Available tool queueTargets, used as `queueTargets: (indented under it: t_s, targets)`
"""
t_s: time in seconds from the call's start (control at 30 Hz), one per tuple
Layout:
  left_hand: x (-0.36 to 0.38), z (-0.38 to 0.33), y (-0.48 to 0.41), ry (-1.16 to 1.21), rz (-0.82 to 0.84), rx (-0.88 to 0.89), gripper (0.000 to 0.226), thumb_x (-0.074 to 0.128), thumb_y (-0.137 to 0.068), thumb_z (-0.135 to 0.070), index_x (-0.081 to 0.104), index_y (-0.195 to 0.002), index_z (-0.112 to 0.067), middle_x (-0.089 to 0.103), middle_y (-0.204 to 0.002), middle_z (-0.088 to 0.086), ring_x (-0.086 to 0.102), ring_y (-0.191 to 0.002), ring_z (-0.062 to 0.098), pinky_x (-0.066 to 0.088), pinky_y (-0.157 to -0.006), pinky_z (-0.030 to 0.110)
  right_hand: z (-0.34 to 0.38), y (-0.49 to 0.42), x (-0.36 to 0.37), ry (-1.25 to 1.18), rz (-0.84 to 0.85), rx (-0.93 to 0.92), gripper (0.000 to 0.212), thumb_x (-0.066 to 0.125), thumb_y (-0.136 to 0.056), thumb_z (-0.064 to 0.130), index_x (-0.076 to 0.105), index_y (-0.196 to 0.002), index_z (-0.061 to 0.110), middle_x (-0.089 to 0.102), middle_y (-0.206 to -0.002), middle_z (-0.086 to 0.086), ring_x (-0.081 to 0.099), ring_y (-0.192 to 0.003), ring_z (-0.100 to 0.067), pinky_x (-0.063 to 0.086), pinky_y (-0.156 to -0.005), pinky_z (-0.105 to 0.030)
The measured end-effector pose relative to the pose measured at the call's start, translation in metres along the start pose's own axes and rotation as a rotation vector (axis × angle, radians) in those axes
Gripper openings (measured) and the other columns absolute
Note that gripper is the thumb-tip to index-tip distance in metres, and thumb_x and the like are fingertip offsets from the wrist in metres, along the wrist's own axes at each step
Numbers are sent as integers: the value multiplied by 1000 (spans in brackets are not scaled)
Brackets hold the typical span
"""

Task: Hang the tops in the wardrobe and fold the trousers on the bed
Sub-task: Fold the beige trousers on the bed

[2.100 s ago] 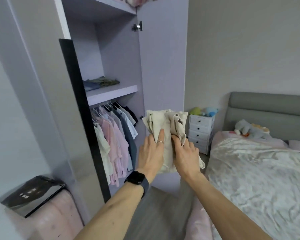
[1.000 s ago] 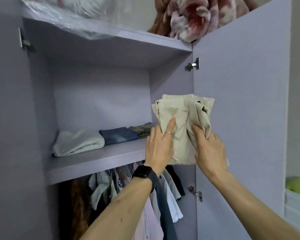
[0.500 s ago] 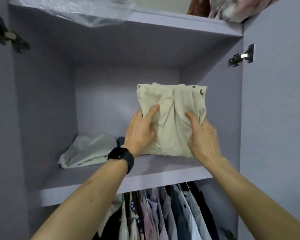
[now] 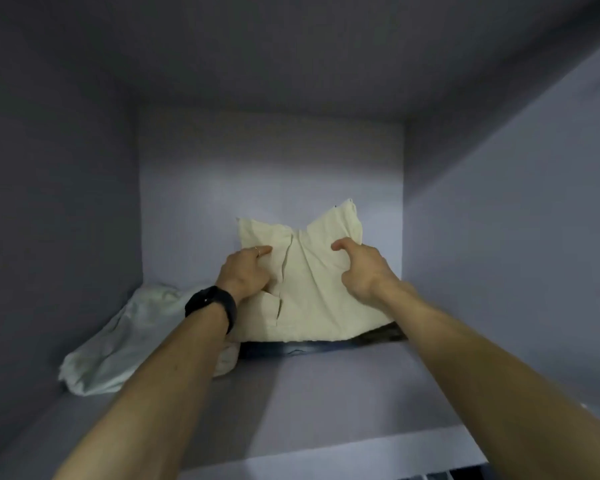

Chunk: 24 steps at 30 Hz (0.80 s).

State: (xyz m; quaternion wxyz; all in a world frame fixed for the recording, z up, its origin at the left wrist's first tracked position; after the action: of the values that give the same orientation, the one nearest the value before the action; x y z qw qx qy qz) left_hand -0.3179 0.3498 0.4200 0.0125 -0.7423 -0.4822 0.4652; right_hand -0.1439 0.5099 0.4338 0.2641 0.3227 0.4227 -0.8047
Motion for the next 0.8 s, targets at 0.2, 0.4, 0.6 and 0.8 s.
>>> queueTargets:
  t_s: [0.2,0.4,0.6,0.8]
  targets:
    - [44,47,-50,74,177,-151,49,51,-98,-14,53,-146,-27,42,-156,4,41,-141,25,30,-115,29,-52,-76,61,-222,204,92,57,42,-92,0,51,-140,29,51,-131,-2,54,-100,-17,49,-78,-21]
    - [91,94,-63,-124,367,-280,45,58,-100,-26,55,-144,-20,49,-152,1,45,-139,21,30,-119,32,-106,-89,144,-118,443,156,66,49,-93,9,33,-153,30,34,-156,-7,45,-117,-19,42,-90,-21]
    - [71,63,-75,-661,218,-299,58,42,-102,-46,33,-155,-25,31,-155,9,29,-142,33,29,-116,49,-109,-117,117,378,409,86,70,52,-93,38,23,-156,47,-26,-166,2,-9,-154,-31,4,-123,-52]
    - [127,35,-71,-573,331,-154,72,18,-95,-73,15,-160,-41,3,-170,-4,0,-155,27,0,-122,57,-84,-133,156,301,387,-16,64,19,-100,66,6,-159,45,-10,-169,10,-11,-155,-19,-5,-122,-52]
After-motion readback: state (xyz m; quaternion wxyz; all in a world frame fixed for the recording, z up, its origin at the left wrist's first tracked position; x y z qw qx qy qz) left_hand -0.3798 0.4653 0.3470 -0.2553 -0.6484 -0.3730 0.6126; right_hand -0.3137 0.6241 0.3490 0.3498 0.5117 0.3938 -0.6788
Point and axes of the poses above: each hand's wrist, its own y-axis away from the middle knuckle, its own x-axis out of the palm, z = x × y, the point moved 10 cm from there along -y, towards the middle knuckle
